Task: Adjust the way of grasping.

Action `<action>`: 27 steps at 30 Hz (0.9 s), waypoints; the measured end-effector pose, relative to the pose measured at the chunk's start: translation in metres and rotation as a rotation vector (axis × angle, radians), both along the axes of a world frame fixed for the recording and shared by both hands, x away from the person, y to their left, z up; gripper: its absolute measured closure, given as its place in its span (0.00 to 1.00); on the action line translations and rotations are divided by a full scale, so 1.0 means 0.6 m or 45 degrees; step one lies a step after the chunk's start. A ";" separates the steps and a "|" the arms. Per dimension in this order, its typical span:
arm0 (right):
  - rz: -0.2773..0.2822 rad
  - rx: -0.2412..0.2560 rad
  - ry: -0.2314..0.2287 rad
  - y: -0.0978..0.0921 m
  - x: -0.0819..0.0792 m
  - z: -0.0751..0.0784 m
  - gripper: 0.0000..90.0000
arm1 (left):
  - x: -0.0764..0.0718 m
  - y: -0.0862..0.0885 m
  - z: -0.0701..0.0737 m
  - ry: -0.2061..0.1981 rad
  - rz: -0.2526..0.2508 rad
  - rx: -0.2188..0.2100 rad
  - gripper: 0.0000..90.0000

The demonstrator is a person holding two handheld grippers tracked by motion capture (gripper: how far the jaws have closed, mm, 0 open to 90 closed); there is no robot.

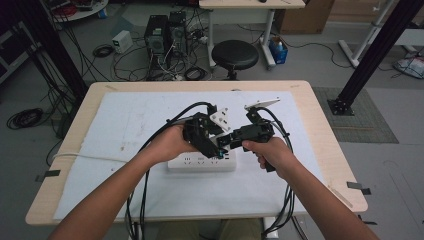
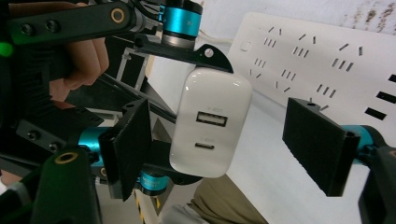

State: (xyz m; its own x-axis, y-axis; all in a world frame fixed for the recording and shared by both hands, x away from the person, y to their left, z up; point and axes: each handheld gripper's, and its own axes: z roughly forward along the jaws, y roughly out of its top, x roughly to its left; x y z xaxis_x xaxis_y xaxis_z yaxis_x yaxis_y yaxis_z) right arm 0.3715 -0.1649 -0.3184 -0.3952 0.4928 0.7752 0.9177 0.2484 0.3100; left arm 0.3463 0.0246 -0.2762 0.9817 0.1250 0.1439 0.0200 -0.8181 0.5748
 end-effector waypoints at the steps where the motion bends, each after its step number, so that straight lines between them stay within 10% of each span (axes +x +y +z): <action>1: 0.000 0.005 0.000 0.000 0.000 -0.001 0.29 | 0.000 0.000 0.000 -0.001 -0.001 0.002 0.47; 27: -0.033 0.175 0.117 -0.005 0.011 -0.025 0.68 | -0.012 -0.013 -0.001 -0.117 -0.002 0.048 0.47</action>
